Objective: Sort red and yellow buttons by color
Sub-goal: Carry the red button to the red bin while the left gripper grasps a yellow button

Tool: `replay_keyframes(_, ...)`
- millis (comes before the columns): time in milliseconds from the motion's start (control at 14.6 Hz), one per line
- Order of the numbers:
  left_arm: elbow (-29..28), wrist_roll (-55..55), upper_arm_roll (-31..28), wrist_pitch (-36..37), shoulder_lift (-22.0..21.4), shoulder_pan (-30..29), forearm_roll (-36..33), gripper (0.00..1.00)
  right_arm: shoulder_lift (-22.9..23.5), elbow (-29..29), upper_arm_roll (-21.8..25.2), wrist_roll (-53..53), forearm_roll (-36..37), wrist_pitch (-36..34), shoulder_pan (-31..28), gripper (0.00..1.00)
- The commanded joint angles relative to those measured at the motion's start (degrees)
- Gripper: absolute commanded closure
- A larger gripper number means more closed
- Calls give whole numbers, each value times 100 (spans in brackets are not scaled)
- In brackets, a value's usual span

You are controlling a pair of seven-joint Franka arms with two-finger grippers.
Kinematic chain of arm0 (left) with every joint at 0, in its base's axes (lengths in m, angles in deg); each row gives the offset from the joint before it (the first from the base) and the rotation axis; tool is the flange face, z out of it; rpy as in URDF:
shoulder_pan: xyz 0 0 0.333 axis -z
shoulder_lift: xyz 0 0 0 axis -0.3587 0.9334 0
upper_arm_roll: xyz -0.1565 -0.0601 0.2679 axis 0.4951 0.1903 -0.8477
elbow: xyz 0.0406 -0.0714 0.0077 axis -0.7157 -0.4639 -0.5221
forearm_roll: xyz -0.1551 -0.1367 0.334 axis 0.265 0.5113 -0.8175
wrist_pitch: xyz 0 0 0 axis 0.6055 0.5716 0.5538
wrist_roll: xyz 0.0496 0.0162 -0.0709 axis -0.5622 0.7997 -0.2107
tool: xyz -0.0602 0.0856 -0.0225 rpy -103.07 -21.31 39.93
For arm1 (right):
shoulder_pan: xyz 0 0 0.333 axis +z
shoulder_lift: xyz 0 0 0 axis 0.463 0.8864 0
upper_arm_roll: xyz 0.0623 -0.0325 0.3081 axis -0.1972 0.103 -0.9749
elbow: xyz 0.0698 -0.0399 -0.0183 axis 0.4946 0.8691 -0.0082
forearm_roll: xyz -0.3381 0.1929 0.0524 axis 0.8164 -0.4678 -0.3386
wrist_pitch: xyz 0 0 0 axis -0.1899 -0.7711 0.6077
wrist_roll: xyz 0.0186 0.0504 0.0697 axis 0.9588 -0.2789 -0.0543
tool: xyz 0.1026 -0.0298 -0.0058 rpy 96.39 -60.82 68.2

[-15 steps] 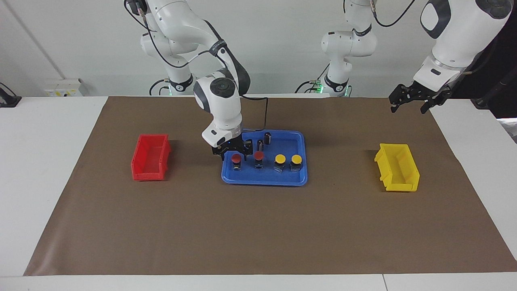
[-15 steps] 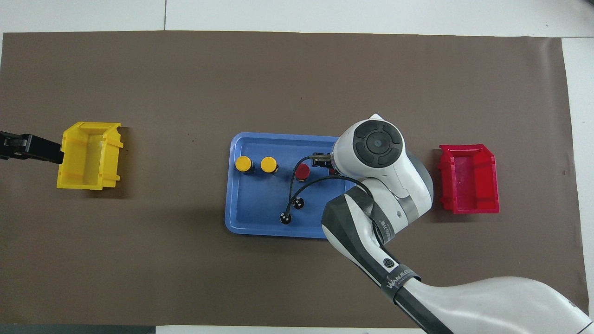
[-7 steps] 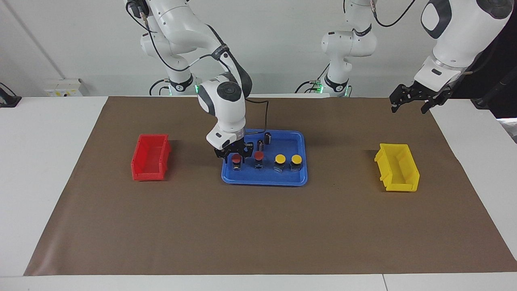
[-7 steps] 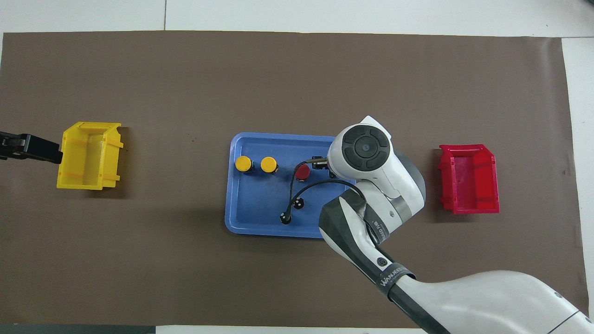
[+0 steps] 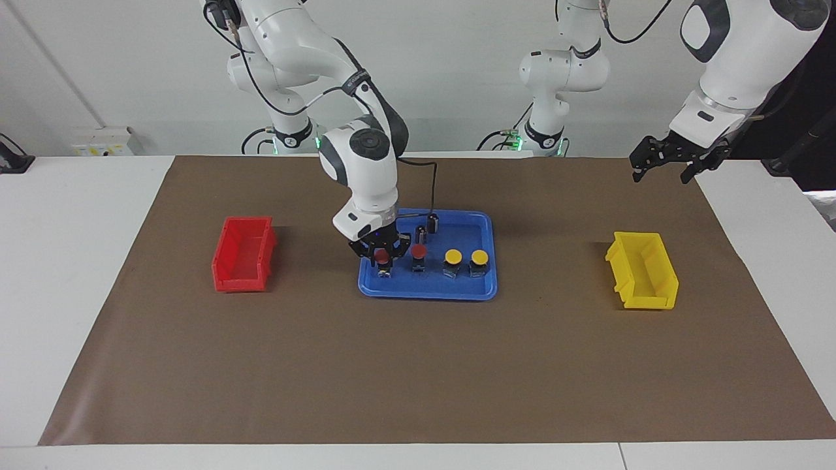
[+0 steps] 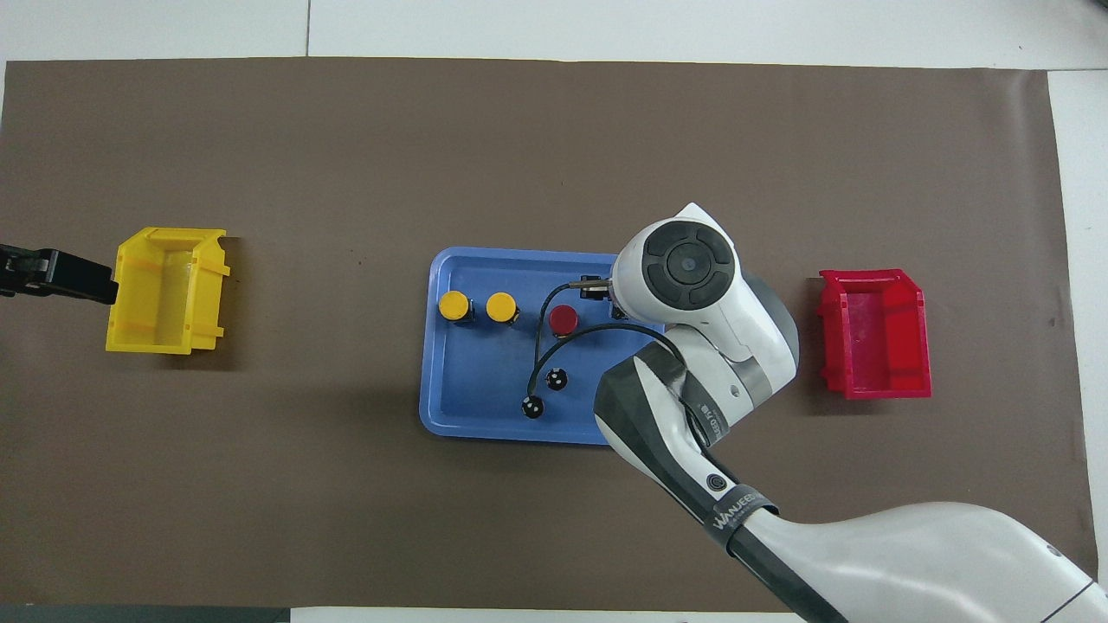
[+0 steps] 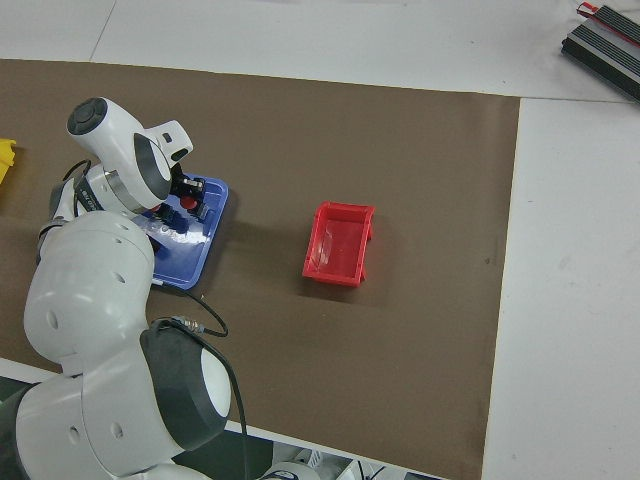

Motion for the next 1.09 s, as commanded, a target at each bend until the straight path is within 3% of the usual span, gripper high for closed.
replay_keyframes(0,-794,-1085,178,-908,-207,439,101,0,-110,-604,-64,-249,79,-777,-286,86)
replay_keyframes(205,-1427,-2615,187,-1980,-67,1424,119,1,-952,-412,-72,-1434,-8,-1646,-953,86)
replay_keyframes(341,-1561,-3432,187,-2587,397,2056,146,4,-1479,-150,-72,-2461,-323,-2097,-1480,86)
replay_keyframes(478,-1570,-4085,187,-3220,907,2497,146,15,-2077,499,-64,-3463,-579,-2020,-2103,86)
replay_keyframes(614,-1631,-4105,196,-3354,1102,2604,163,29,-2351,1010,-46,-4379,-781,-1757,-2693,86)
replay_keyframes(751,-1745,-4105,196,-3537,1182,2709,260,33,-2571,1580,-28,-5021,-983,-1196,-3133,86)
replay_keyframes(1024,-1956,-4114,196,-3987,1322,2789,278,36,-2669,2224,-11,-5226,-1239,-545,-3372,86)
